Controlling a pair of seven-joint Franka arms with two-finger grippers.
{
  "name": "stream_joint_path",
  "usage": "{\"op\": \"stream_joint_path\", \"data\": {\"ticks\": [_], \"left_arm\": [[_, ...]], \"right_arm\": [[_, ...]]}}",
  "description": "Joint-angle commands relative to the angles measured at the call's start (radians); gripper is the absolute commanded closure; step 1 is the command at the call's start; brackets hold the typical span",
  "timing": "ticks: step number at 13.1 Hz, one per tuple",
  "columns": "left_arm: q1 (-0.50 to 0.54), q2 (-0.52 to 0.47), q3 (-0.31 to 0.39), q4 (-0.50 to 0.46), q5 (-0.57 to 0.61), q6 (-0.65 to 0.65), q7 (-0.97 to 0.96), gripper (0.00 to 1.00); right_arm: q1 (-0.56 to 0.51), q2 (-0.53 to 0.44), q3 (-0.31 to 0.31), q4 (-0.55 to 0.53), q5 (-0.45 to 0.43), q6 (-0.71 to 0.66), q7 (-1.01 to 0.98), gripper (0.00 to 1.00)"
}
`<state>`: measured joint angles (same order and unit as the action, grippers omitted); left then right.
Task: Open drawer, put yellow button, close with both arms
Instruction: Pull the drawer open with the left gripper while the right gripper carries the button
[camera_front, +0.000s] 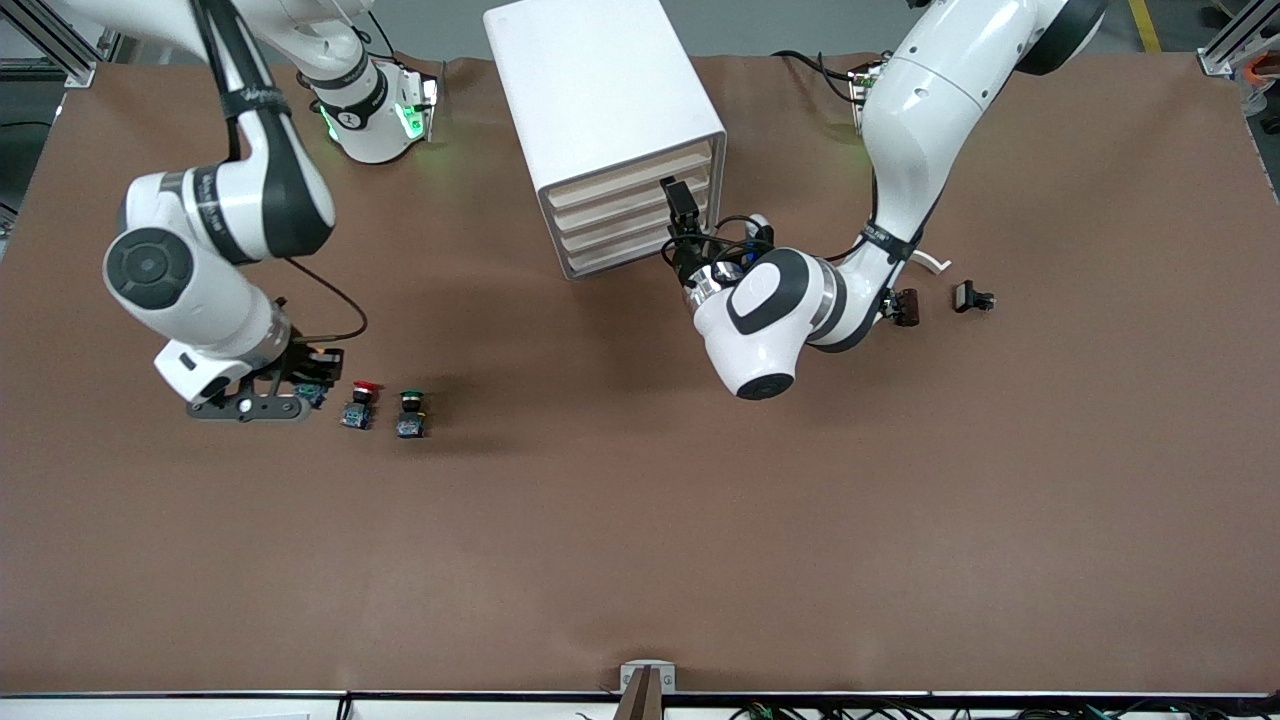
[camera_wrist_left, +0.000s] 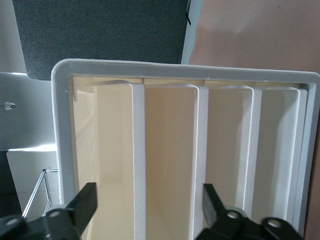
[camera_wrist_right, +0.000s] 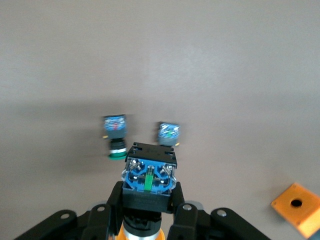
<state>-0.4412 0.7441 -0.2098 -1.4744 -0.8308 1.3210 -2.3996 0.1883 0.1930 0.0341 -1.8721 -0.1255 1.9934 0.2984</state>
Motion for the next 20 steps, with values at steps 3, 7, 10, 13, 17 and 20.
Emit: {"op": "stream_joint_path", "data": {"ticks": [3, 7, 10, 13, 17, 20], "left_arm": [[-0.05, 0.008, 0.003, 0.016, -0.021, -0.019, -0.021, 0.26], [-0.073, 0.008, 0.003, 0.016, -0.021, -0.019, -0.023, 0.38], [-0.086, 0.008, 0.003, 0.016, -0.03, -0.017, -0.023, 0.57], [-0.088, 0.009, 0.004, 0.016, -0.036, -0.017, -0.021, 0.81], [-0.085, 0.009, 0.004, 0.016, -0.036, -0.017, -0.021, 1.0], [-0.088, 0.023, 0.004, 0.017, -0.036, -0.016, -0.019, 0.97]], "right_arm": [[0.186, -0.009, -0.006, 0.183, 0.01, -0.249, 0.317, 0.92], [0.304, -0.006, -0.006, 0.241, 0.07, -0.269, 0.555, 0.93], [0.37, 0.0, -0.006, 0.281, 0.118, -0.268, 0.721, 0.93], [0.436, 0.003, -0.006, 0.321, 0.118, -0.266, 0.846, 0.94], [0.52, 0.019, -0.006, 0.34, 0.116, -0.257, 1.003, 0.94], [0.548, 0.034, -0.006, 0.363, 0.119, -0.255, 1.059, 0.94]]}}
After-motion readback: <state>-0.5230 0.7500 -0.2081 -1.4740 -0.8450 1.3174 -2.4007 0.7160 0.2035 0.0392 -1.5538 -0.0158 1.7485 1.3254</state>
